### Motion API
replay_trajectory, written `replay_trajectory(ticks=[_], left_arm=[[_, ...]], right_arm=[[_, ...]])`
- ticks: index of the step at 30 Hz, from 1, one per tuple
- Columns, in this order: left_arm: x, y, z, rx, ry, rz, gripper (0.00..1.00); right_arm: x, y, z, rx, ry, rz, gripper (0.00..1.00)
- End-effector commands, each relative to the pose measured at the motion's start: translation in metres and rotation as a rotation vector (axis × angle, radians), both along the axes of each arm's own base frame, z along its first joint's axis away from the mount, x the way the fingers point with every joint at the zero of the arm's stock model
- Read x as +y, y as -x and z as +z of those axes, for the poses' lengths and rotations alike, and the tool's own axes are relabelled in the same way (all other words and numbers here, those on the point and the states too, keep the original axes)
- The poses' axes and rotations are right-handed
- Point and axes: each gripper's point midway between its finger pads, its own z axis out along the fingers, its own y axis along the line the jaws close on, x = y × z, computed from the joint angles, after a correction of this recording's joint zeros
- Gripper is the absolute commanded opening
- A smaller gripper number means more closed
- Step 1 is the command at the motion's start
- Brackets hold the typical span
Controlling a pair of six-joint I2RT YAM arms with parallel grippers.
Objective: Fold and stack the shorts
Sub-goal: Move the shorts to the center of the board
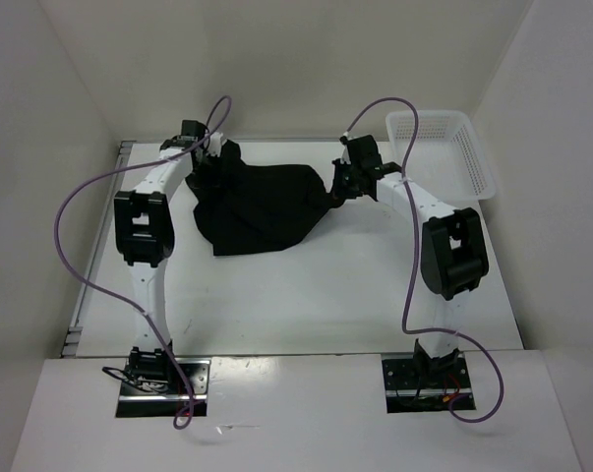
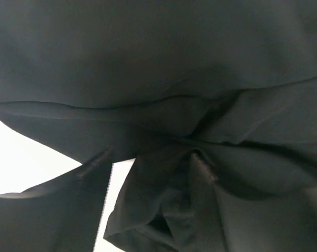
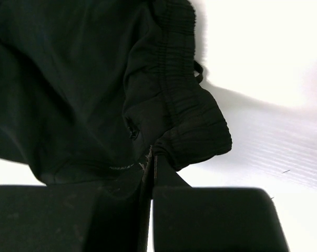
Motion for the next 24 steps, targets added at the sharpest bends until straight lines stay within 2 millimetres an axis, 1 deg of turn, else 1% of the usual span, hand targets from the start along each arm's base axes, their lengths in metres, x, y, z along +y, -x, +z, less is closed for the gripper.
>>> replay_trajectory(ticks=[1,2,3,4,5,6,7,8,9,11,12,13,14,15,16,17,18,19,20,21,22,23,24], left_arm=[[0.007,-0.020,0.098,-0.237,-0.036,0.025,0.70],[0.008,-0.010,0.107,-0.244,-0.035,0.025,0.72],[0.007,0.009,0.095,-0.202,-0.029,0.018,0.74],[-0.002,0.027,0.120,-0.231,-0.025,0.001,0.74],[-0.006,0.043,0.117,-0.197,-0.001,-0.019,0.74],[-0.016,0.063,0.126,-0.188,0.021,-0.047,0.74],[-0.025,0.097,0.092,-0.063,0.039,-0.076,0.74],[-0.032,0.114,0.082,-0.023,0.080,-0.100,0.74],[-0.037,0.131,0.077,0.007,0.093,-0.117,0.74],[-0.038,0.156,0.048,0.093,0.105,-0.120,0.74],[-0.038,0.158,0.044,0.098,0.105,-0.120,0.74],[-0.038,0.156,0.041,0.098,0.105,-0.120,0.74],[-0.038,0.156,0.041,0.098,0.105,-0.120,0.74],[-0.038,0.156,0.037,0.108,0.104,-0.120,0.72],[-0.038,0.153,0.033,0.110,0.104,-0.119,0.72],[-0.038,0.151,0.030,0.110,0.104,-0.119,0.71],[-0.037,0.149,0.022,0.118,0.096,-0.115,0.69],[-0.037,0.152,0.014,0.143,0.095,-0.114,0.65],[-0.038,0.151,0.009,0.148,0.103,-0.117,0.63],[-0.040,0.153,-0.002,0.184,0.132,-0.119,0.62],[-0.044,0.152,-0.004,0.193,0.154,-0.129,0.61],[-0.044,0.148,-0.008,0.203,0.173,-0.125,0.61],[-0.046,0.149,-0.012,0.214,0.184,-0.129,0.61]], right_arm=[[0.003,-0.028,0.031,-0.132,0.003,-0.020,0.00],[0.002,-0.028,0.031,-0.136,0.010,-0.013,0.00],[0.001,-0.023,0.021,-0.114,0.019,-0.012,0.00],[0.000,-0.021,0.021,-0.112,0.019,-0.012,0.00],[-0.002,-0.016,0.012,-0.090,0.027,-0.011,0.00],[-0.003,-0.013,0.011,-0.087,0.028,-0.011,0.00],[-0.004,-0.011,0.013,-0.090,0.027,-0.011,0.00],[-0.006,-0.006,0.005,-0.072,0.034,-0.011,0.00],[-0.006,-0.004,0.006,-0.072,0.034,-0.011,0.00],[-0.008,0.000,0.005,-0.072,0.042,-0.003,0.00],[-0.009,0.003,-0.001,-0.058,0.047,-0.003,0.00],[-0.010,0.005,0.001,-0.061,0.046,-0.003,0.00],[-0.012,0.010,-0.001,-0.054,0.049,-0.003,0.00],[-0.014,0.012,-0.006,-0.046,0.058,-0.009,0.00],[-0.016,0.014,-0.005,-0.049,0.064,-0.002,0.00],[-0.017,0.018,-0.012,-0.037,0.068,-0.002,0.00],[-0.018,0.021,-0.012,-0.037,0.068,-0.002,0.00],[-0.019,0.024,-0.010,-0.040,0.067,-0.002,0.00],[-0.019,0.025,-0.013,-0.038,0.068,-0.002,0.00],[-0.020,0.028,-0.014,-0.034,0.069,-0.002,0.00],[-0.021,0.030,-0.013,-0.034,0.070,-0.002,0.00],[-0.021,0.030,-0.013,-0.037,0.075,0.005,0.00],[-0.021,0.030,-0.009,-0.046,0.072,0.004,0.00]])
